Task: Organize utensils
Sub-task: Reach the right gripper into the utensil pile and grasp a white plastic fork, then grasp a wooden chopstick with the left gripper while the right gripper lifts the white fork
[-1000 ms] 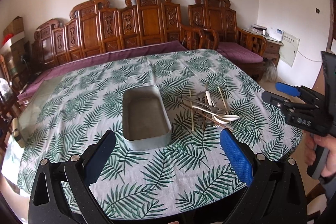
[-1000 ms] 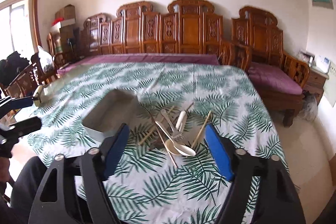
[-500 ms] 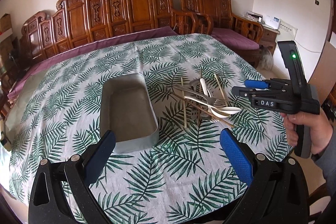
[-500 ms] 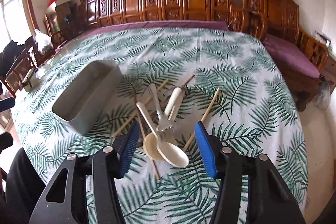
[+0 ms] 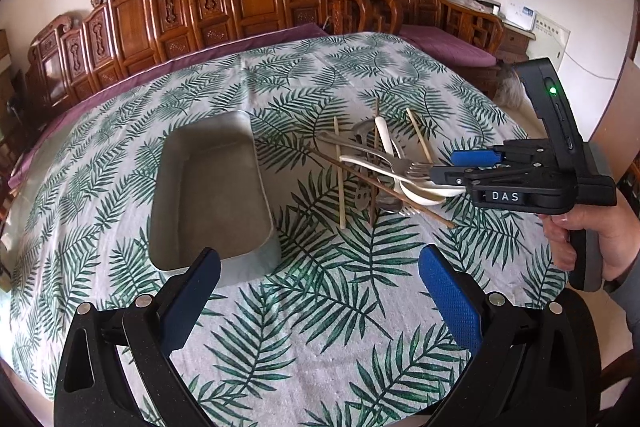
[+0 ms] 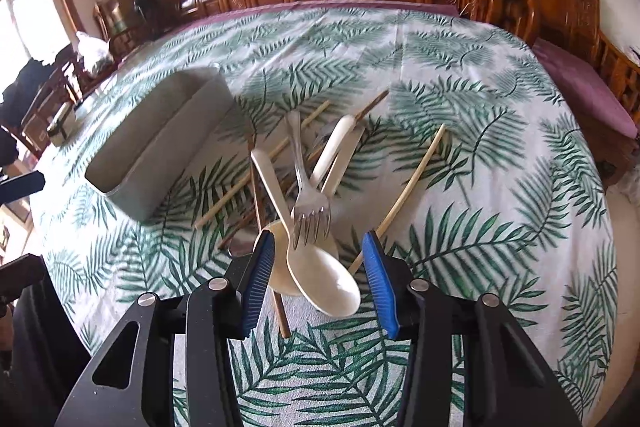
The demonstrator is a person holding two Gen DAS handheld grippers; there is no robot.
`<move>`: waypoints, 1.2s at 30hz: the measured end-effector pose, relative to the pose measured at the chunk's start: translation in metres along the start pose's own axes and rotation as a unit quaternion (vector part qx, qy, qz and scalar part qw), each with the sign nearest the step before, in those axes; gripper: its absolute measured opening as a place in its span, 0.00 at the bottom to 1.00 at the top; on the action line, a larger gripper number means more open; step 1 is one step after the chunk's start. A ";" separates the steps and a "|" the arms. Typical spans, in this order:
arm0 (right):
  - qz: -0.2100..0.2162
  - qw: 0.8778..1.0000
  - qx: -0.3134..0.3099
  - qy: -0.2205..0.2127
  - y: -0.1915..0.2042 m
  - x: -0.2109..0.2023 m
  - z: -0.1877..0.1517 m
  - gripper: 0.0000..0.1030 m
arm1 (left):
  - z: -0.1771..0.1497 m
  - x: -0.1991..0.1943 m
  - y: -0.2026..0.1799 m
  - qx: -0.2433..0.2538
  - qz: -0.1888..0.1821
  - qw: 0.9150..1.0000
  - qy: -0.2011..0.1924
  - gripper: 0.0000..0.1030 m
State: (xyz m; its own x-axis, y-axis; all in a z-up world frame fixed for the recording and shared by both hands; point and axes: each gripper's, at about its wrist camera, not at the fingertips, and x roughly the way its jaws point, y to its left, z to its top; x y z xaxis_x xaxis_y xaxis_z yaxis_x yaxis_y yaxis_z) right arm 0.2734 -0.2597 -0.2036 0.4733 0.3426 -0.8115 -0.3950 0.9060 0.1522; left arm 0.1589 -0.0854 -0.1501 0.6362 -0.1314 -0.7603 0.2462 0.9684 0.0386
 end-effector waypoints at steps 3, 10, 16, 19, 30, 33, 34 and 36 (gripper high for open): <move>0.008 1.000 -0.012 0.012 0.004 0.006 -0.003 0.44 | -0.001 0.006 -0.007 0.010 0.002 1.000 0.006 0.93; 0.000 0.999 -0.030 0.035 0.007 0.011 -0.009 0.33 | -0.001 0.019 -0.013 0.012 -0.005 1.000 0.020 0.93; -0.006 0.998 -0.046 0.047 0.008 0.013 -0.014 0.25 | 0.006 0.036 -0.016 0.006 -0.011 0.999 0.032 0.93; -0.007 0.997 -0.050 0.054 0.008 0.015 -0.016 0.12 | 0.010 0.043 -0.021 0.009 -0.010 0.999 0.036 0.93; 0.030 0.999 -0.034 0.028 -0.001 -0.007 -0.007 0.04 | 0.018 0.070 -0.027 0.000 0.000 0.998 0.055 0.89; 0.043 0.999 -0.030 0.013 -0.004 -0.018 -0.003 0.05 | 0.020 0.076 -0.029 0.000 0.003 0.998 0.057 0.89; 0.046 0.998 -0.030 0.007 -0.004 -0.022 -0.002 0.05 | 0.021 0.078 -0.029 -0.003 0.002 0.998 0.058 0.89; 0.048 0.998 -0.030 0.000 -0.005 -0.027 -0.002 0.05 | 0.024 0.083 -0.029 -0.007 0.003 0.998 0.058 0.88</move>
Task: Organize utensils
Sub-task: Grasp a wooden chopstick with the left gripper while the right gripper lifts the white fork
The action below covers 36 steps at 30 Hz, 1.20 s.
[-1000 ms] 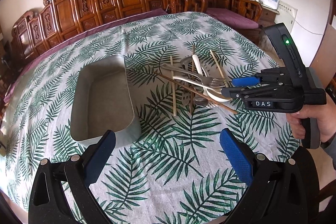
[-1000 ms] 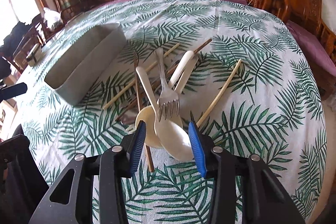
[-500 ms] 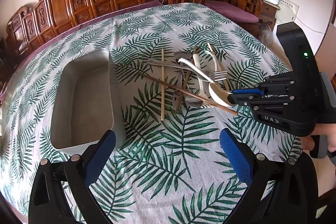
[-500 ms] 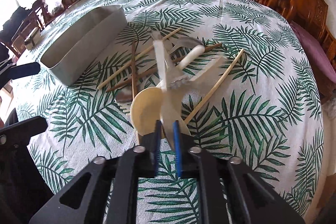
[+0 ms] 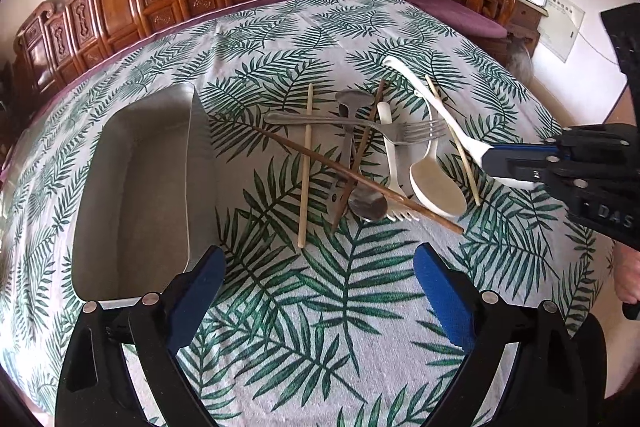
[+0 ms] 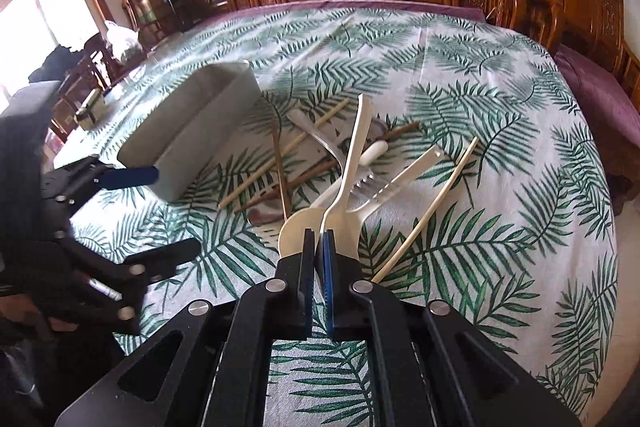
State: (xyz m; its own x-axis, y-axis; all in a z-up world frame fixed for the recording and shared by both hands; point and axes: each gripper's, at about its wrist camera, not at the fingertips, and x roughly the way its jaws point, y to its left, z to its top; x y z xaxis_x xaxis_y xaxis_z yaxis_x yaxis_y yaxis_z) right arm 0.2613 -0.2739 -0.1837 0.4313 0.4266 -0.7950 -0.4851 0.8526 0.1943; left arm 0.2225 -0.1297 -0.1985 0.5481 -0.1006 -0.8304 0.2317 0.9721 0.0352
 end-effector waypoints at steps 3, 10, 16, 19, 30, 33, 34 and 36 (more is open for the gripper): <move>-0.007 1.000 -0.006 -0.005 -0.001 -0.004 0.001 0.04 | 0.009 0.006 0.002 -0.008 -0.002 1.000 0.001 0.80; -0.025 1.000 -0.010 0.005 -0.003 0.002 -0.003 0.05 | 0.033 0.025 0.004 -0.033 -0.028 0.999 0.012 0.62; -0.027 1.000 -0.006 0.003 -0.008 0.003 -0.004 0.05 | 0.047 0.055 0.013 -0.091 -0.072 0.992 0.048 0.38; -0.026 1.000 -0.002 0.004 -0.010 0.004 -0.005 0.05 | 0.051 0.066 0.014 -0.101 -0.070 0.991 0.057 0.36; -0.022 1.000 0.005 0.002 -0.012 0.004 -0.006 0.05 | 0.064 0.087 0.019 -0.127 -0.085 0.985 0.074 0.16; -0.019 1.000 0.006 0.001 -0.011 0.004 -0.006 0.05 | 0.066 0.085 0.019 -0.126 -0.091 0.985 0.069 0.09; -0.018 1.000 0.006 0.001 -0.011 0.004 -0.006 0.05 | 0.067 0.084 0.019 -0.124 -0.094 0.986 0.065 0.07; -0.018 1.000 0.006 0.002 -0.010 0.005 -0.007 0.05 | 0.068 0.082 0.018 -0.121 -0.097 0.986 0.062 0.05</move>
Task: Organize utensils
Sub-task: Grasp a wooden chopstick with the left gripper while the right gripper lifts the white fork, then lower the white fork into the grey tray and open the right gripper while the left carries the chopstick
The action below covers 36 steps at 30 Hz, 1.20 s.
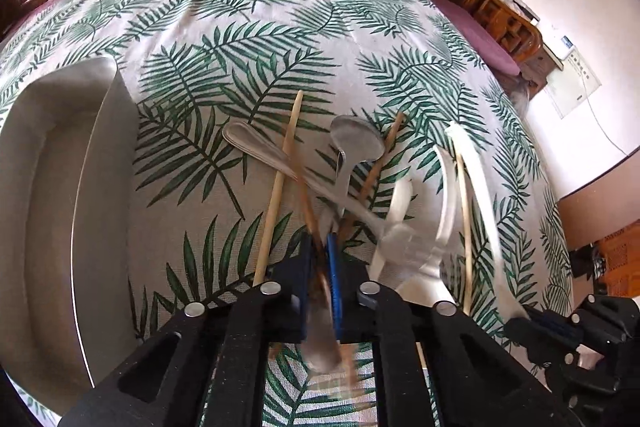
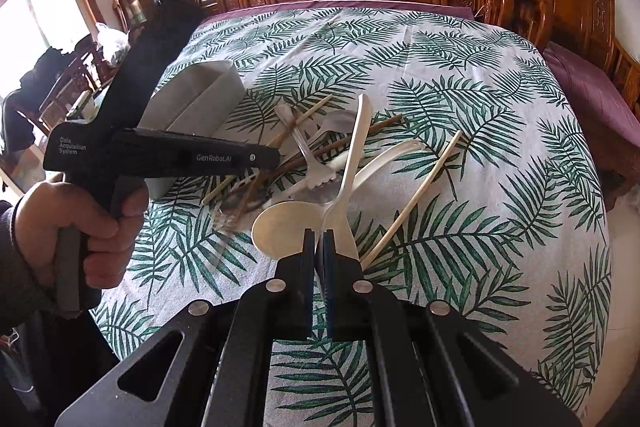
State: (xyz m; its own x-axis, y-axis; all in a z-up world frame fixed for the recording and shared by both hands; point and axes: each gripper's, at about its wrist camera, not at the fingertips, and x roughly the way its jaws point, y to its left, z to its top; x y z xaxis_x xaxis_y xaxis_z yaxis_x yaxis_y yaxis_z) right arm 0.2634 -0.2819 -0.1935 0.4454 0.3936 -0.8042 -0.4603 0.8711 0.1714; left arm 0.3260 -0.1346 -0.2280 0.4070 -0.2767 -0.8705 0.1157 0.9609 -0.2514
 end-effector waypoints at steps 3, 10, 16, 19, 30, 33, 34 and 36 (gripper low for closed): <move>0.002 1.000 0.001 0.001 0.002 0.001 -0.001 0.05 | 0.001 -0.006 -0.002 0.007 -0.003 1.000 -0.007 0.04; 0.021 1.000 0.017 -0.014 0.003 -0.007 0.002 0.05 | 0.000 -0.034 -0.012 0.054 -0.002 0.998 -0.039 0.04; 0.034 0.998 0.027 -0.038 0.010 -0.025 0.015 0.05 | 0.001 -0.064 -0.014 0.081 -0.005 0.995 -0.065 0.04; 0.033 0.998 0.025 -0.047 0.018 -0.030 0.023 0.05 | 0.003 -0.081 -0.009 0.092 -0.006 0.993 -0.077 0.04; 0.001 0.998 -0.027 -0.050 0.086 -0.014 0.057 0.05 | 0.014 -0.126 0.057 0.086 0.008 0.991 -0.106 0.04; 0.008 0.998 -0.042 -0.044 0.113 -0.001 0.067 0.05 | 0.017 -0.131 0.080 0.076 0.017 0.991 -0.106 0.04; 0.012 0.998 -0.046 -0.042 0.122 0.005 0.070 0.05 | 0.018 -0.132 0.088 0.071 0.020 0.992 -0.106 0.04; 0.021 0.998 -0.048 -0.036 0.137 0.016 0.076 0.05 | 0.018 -0.134 0.104 0.062 0.024 0.992 -0.106 0.04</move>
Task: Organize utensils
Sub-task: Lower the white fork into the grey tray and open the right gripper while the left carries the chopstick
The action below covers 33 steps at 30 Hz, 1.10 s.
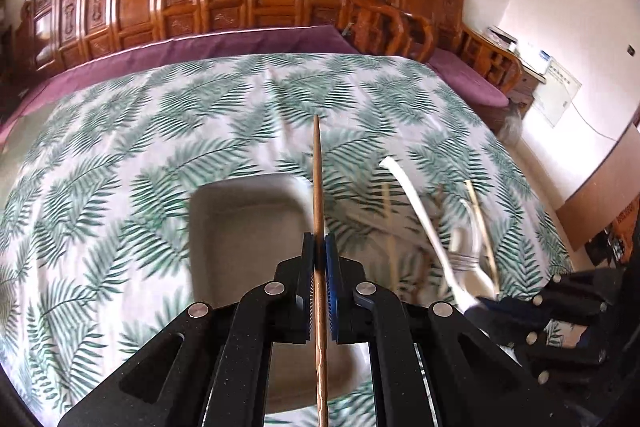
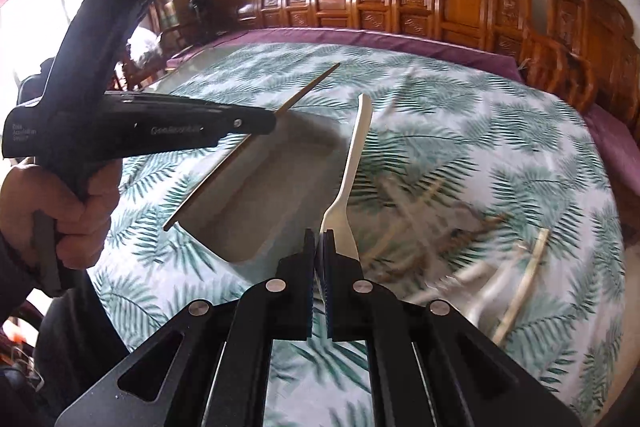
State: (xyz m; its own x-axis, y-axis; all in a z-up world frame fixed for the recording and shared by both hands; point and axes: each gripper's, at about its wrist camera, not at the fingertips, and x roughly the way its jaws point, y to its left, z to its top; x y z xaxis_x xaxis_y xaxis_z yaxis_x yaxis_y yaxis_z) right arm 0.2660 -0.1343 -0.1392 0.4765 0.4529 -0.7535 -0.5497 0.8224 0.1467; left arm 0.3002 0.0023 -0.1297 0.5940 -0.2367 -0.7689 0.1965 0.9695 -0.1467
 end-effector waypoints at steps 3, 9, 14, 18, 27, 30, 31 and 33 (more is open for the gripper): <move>0.011 1.000 0.003 0.008 0.018 0.018 0.010 0.05 | -0.001 -0.002 0.023 -0.012 0.007 1.000 0.002 0.04; 0.024 0.999 0.022 0.025 0.037 0.054 0.028 0.06 | -0.005 -0.005 0.050 -0.028 0.017 0.999 0.002 0.04; 0.033 0.999 0.030 0.027 0.044 0.069 0.037 0.24 | -0.007 -0.004 0.063 -0.037 0.020 0.999 0.004 0.04; 0.032 0.999 0.023 0.021 0.042 0.062 0.037 0.24 | -0.008 -0.001 0.063 -0.036 0.019 0.999 0.007 0.04; -0.014 1.000 0.019 0.016 0.011 0.026 0.007 0.24 | -0.002 0.017 0.052 -0.040 0.008 0.999 0.023 0.04; -0.029 0.999 0.024 0.018 -0.005 0.013 -0.011 0.24 | 0.001 0.023 0.049 -0.036 0.011 0.999 0.027 0.05; -0.033 0.999 0.027 0.019 -0.011 0.009 -0.016 0.24 | 0.002 0.026 0.048 -0.036 0.012 0.999 0.029 0.05; -0.042 0.998 0.036 0.021 -0.024 0.001 -0.028 0.24 | 0.003 0.031 0.047 -0.037 0.014 0.999 0.035 0.05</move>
State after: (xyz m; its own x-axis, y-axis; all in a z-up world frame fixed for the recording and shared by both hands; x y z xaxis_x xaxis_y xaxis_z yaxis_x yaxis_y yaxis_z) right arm 0.2602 -0.1628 -0.1615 0.4888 0.3669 -0.7915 -0.4572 0.8804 0.1258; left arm 0.3301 0.0400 -0.1586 0.5422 -0.2065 -0.8145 0.1199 0.9784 -0.1682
